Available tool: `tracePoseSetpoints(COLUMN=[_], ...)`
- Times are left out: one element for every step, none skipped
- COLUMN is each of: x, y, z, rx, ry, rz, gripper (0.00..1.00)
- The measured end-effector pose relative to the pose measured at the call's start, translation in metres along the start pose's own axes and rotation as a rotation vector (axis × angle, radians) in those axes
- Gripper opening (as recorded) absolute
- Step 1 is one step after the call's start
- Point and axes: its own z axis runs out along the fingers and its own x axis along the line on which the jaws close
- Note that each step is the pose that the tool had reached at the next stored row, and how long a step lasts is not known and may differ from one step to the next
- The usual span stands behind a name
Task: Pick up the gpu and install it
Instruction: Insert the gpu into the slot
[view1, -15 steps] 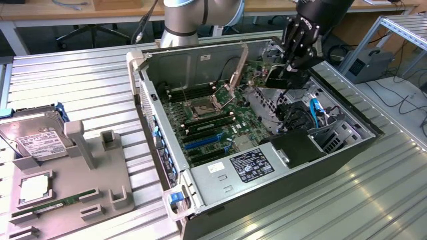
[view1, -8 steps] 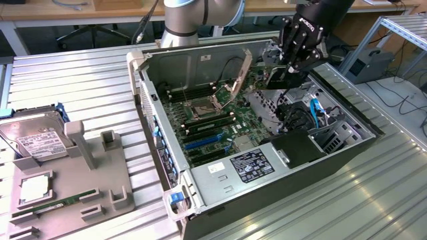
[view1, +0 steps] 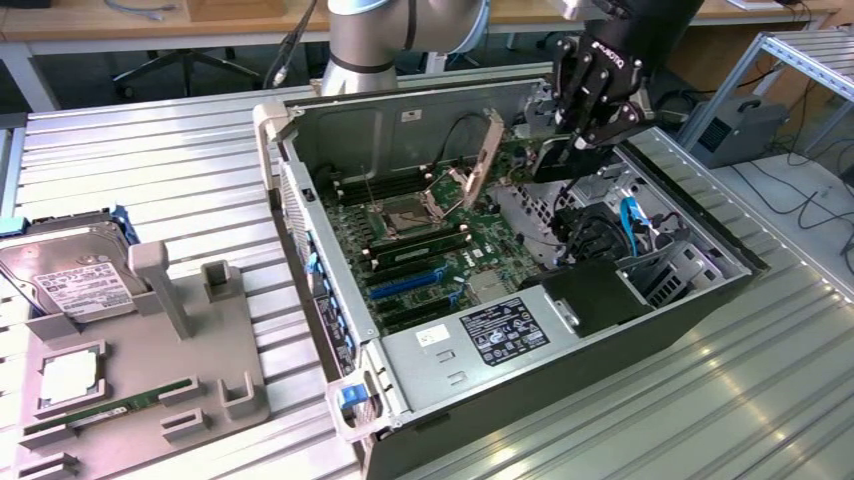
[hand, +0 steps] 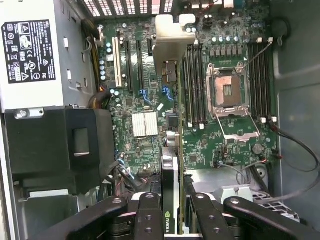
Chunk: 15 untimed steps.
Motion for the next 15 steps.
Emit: tracePoseSetpoints(x=[0.0,0.0,0.001,0.001,0.002,0.002,0.003,0.003,0.003,0.004,0.004,0.004,0.004,0.004,0.004], y=[0.0033,0.006,0.0103,0.0169,0.0227,0.0289,0.0325,0.0361,0.0386,0.0423,0.0449,0.0461,0.047,0.048,0.0488], z=[0.0006,0.0008,0.0014,0.0022,0.0033,0.0053,0.0073,0.0093,0.0108,0.0132,0.0156,0.0186,0.0217,0.0245,0.0264], rx=[0.0023,0.0027,0.0033,0.004,0.0058,0.0077,0.0083,0.0089,0.0092,0.0096,0.0099,0.0098,0.0098,0.0098,0.0098], ry=[0.0,0.0,-0.0003,-0.0004,-0.001,-0.0017,-0.0016,-0.0018,-0.0019,-0.0022,-0.002,-0.0021,-0.0021,-0.0021,-0.002], rz=[-0.002,-0.002,-0.002,-0.002,-0.003,-0.005,-0.007,-0.009,-0.01,-0.012,-0.014,-0.014,-0.014,-0.014,-0.014], gripper=[0.27,0.27,0.27,0.27,0.27,0.27,0.27,0.27,0.27,0.27,0.27,0.27,0.27,0.27,0.27])
